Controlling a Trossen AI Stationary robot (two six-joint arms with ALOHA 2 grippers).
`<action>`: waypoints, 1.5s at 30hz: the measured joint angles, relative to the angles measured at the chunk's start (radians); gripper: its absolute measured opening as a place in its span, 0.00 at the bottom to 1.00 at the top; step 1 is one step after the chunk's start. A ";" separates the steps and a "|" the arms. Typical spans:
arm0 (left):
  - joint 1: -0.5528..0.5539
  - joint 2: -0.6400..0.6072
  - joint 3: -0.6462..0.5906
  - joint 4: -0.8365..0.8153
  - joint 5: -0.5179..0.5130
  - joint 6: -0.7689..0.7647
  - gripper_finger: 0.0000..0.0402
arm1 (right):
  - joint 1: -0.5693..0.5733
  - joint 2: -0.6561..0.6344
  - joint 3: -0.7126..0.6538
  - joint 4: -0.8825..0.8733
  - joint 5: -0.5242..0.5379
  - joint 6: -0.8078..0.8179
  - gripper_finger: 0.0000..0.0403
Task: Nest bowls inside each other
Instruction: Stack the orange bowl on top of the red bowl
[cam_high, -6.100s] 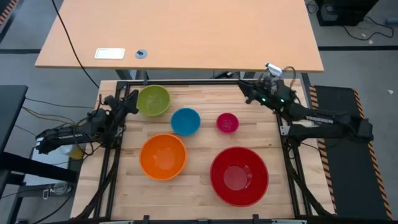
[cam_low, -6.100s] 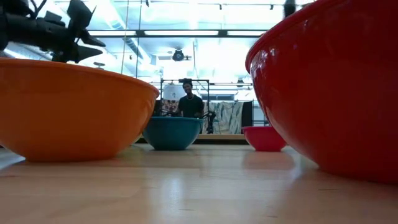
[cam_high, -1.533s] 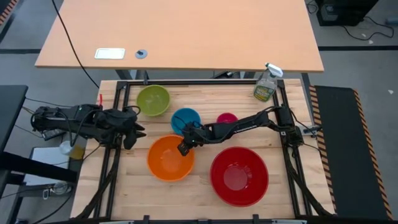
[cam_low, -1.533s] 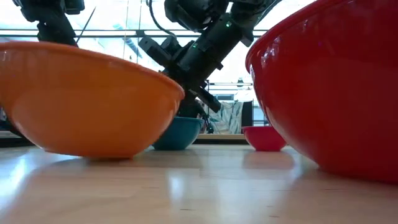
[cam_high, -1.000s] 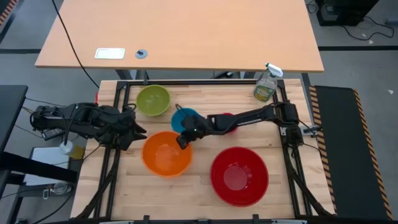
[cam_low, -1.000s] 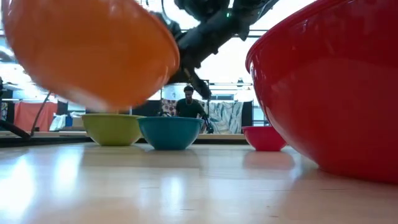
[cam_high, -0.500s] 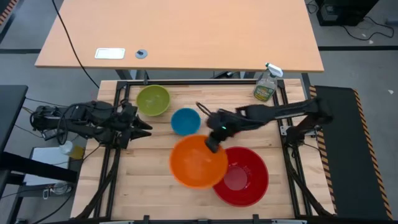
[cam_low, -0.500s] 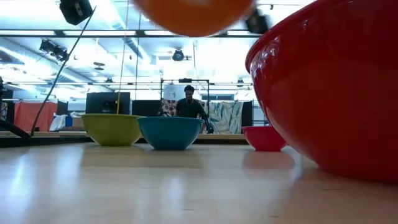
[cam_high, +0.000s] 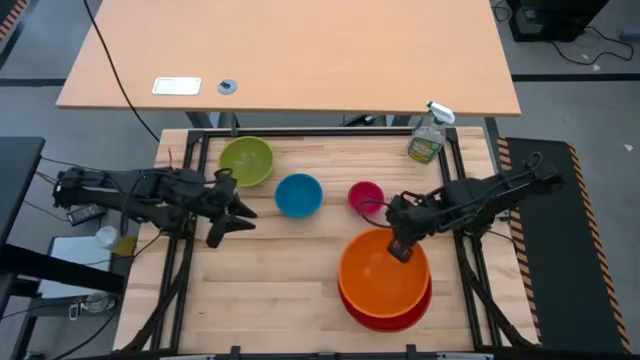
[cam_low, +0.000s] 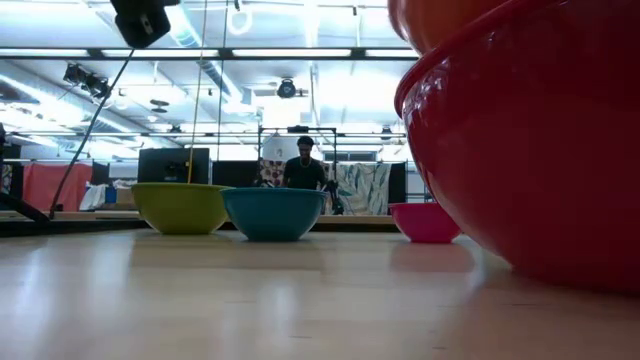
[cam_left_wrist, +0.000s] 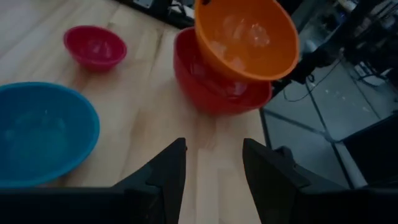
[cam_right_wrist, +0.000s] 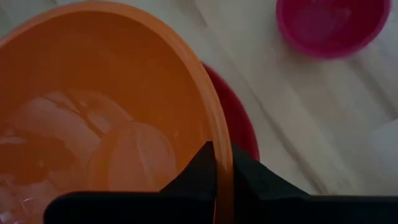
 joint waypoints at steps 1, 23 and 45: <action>0.006 -0.001 -0.002 -0.007 -0.001 0.000 0.40 | 0.009 -0.018 -0.032 0.009 -0.005 0.016 0.08; 0.208 0.090 -0.018 -0.461 -0.359 0.056 0.40 | 0.083 -0.038 -0.362 0.200 -0.018 0.110 0.33; 0.348 0.090 -0.018 -0.476 -0.286 0.085 0.40 | 0.030 -0.085 -0.362 0.236 -0.108 0.156 0.46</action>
